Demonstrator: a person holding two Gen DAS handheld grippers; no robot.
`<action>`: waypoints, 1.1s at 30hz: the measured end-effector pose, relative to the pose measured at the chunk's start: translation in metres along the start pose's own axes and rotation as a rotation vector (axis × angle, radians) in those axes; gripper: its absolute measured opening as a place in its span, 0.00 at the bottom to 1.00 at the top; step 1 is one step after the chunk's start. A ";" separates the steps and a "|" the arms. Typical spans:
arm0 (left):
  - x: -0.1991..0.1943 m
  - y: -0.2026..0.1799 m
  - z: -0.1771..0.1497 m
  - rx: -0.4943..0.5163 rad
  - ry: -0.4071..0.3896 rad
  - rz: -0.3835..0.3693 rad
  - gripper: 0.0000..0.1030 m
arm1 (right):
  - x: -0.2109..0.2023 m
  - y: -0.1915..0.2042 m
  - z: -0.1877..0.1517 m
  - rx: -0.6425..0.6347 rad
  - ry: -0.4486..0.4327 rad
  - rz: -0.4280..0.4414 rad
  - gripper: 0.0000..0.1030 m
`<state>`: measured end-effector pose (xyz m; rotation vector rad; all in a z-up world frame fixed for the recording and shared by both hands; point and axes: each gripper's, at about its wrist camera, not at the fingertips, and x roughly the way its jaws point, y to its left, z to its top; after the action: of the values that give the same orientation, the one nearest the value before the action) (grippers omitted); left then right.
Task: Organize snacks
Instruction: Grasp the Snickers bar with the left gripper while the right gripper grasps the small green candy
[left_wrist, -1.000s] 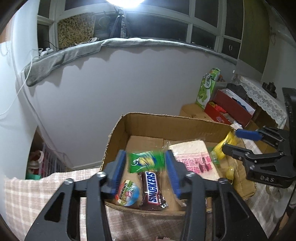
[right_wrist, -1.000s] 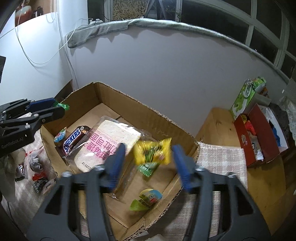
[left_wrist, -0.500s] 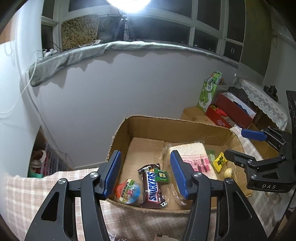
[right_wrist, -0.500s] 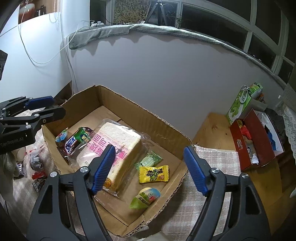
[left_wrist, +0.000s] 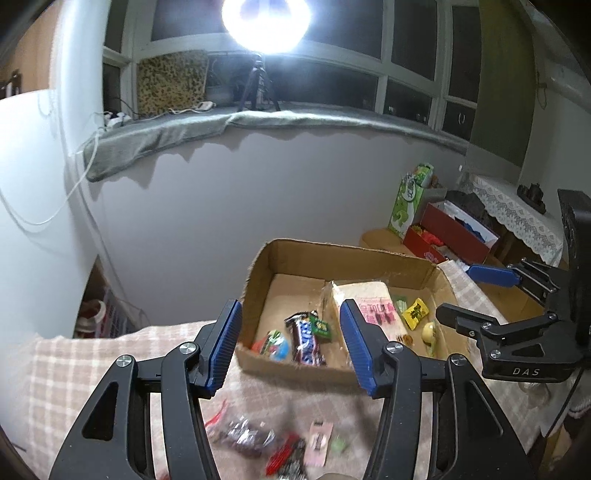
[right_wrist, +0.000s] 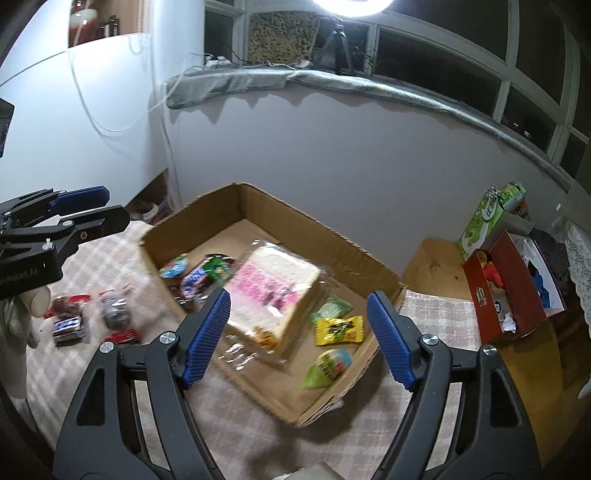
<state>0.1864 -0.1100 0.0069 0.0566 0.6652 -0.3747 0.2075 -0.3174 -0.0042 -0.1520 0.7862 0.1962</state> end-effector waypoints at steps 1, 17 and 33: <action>-0.007 0.004 -0.002 -0.006 -0.005 0.002 0.53 | -0.004 0.005 -0.001 -0.006 -0.004 0.010 0.77; -0.078 0.078 -0.069 -0.141 -0.018 0.072 0.53 | -0.027 0.065 -0.041 -0.097 0.020 0.146 0.77; -0.055 0.087 -0.145 -0.169 0.164 -0.002 0.53 | 0.014 0.098 -0.077 -0.134 0.151 0.224 0.62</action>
<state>0.0914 0.0133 -0.0796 -0.0753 0.8567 -0.3167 0.1414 -0.2370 -0.0738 -0.2067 0.9408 0.4539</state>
